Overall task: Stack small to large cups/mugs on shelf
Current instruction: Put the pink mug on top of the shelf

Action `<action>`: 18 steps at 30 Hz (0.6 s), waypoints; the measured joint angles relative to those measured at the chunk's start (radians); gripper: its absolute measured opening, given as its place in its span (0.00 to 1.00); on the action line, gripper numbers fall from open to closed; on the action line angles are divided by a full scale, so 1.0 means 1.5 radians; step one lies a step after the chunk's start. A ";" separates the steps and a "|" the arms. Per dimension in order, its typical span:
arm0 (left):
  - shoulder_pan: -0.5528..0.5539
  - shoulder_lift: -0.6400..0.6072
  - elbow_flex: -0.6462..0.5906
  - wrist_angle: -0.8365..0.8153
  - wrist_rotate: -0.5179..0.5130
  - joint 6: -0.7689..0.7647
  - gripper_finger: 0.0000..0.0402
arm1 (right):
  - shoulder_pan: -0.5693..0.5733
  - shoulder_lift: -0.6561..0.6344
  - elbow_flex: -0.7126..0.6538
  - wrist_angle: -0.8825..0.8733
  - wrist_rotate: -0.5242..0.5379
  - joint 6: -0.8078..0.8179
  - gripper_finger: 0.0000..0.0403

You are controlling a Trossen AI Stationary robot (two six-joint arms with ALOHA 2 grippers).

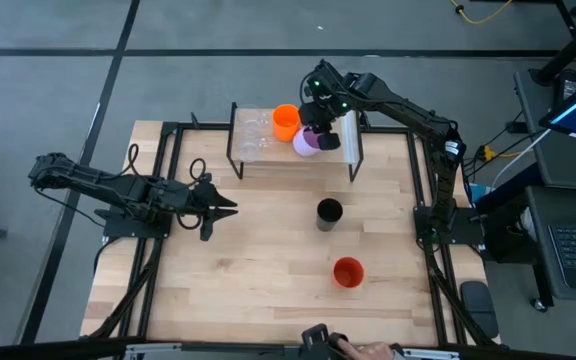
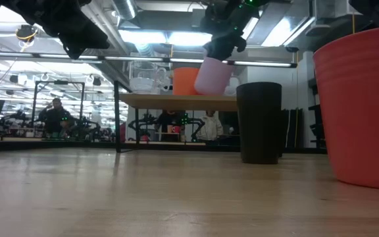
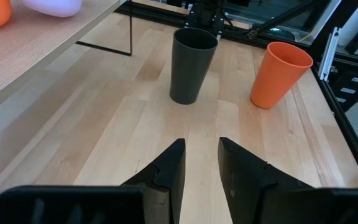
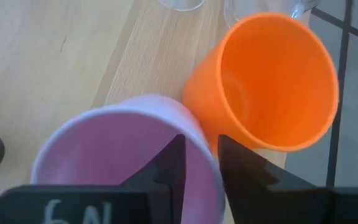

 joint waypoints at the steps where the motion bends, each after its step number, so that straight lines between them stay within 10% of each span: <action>1: 0.000 0.000 0.000 0.000 0.000 0.000 0.22 | 0.000 0.000 0.000 0.003 0.000 0.001 0.26; 18: 0.000 0.000 0.000 0.000 0.000 0.000 0.22 | 0.003 -0.002 0.007 0.022 0.005 0.032 0.36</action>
